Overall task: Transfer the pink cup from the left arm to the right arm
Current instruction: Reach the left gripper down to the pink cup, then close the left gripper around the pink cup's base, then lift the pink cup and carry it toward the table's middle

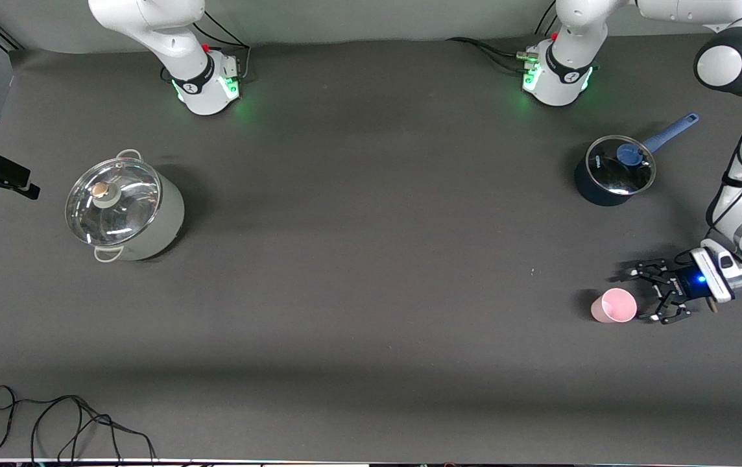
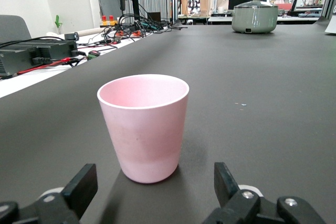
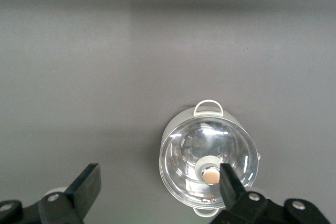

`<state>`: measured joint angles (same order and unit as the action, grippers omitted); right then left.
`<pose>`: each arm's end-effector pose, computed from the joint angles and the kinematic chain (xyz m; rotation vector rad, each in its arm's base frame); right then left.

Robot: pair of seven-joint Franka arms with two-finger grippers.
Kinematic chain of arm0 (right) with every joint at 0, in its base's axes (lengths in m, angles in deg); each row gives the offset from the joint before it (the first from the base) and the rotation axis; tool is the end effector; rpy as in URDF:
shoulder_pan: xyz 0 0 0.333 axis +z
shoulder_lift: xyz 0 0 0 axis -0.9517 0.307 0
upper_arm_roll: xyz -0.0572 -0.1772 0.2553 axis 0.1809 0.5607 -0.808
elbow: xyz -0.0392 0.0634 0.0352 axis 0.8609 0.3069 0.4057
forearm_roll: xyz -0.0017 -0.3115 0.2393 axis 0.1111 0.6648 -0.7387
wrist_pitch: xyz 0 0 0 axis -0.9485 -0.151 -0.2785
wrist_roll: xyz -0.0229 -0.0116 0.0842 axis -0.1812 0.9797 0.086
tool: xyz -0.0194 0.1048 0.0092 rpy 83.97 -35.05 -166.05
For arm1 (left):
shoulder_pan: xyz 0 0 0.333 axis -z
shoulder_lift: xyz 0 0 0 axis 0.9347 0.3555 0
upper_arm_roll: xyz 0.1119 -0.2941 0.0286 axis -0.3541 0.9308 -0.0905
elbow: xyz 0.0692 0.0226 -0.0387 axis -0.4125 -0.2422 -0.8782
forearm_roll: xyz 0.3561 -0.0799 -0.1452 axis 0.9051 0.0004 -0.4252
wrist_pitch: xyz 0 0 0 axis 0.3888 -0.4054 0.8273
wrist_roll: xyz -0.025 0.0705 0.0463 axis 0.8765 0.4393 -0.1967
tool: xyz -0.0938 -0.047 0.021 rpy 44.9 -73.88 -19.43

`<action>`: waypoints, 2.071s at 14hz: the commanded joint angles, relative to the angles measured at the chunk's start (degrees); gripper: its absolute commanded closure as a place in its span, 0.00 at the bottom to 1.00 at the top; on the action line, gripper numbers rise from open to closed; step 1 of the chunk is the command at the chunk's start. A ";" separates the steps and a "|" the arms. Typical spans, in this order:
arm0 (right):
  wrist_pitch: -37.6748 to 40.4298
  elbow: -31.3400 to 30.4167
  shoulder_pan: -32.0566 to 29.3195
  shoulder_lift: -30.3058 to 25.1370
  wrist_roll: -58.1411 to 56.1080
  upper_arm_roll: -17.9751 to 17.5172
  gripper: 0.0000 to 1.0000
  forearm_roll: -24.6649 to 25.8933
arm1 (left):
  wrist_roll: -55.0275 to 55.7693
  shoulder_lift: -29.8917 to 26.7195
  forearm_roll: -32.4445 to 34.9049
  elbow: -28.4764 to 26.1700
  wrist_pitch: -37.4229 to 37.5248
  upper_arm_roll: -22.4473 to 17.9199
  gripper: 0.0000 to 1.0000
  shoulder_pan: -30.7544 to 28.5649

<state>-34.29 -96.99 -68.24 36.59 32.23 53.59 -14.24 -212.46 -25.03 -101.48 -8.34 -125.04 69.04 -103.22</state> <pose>0.5540 -0.0565 0.6294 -3.1155 -0.0044 -0.0166 0.6147 0.2280 0.0787 1.5839 -1.2895 1.2420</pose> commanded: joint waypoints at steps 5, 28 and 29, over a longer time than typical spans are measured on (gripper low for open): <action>0.23 -0.08 1.48 0.47 -0.07 -0.23 0.00 -0.46 | -1.55 2.88 -2.82 0.86 -0.16 2.83 0.01 1.00; 1.99 0.71 2.88 -1.64 37.68 -0.40 0.00 -1.69 | 2.50 3.06 -13.88 6.04 -27.63 20.04 1.00 20.41; 2.16 0.62 2.88 -2.07 42.51 -0.40 0.00 -2.65 | 2.50 3.06 -15.28 6.91 -31.85 21.19 1.00 22.34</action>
<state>-33.34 -96.77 -65.75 35.77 66.78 52.89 -15.06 -210.79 -22.35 -114.31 -3.60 -151.35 88.78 -84.02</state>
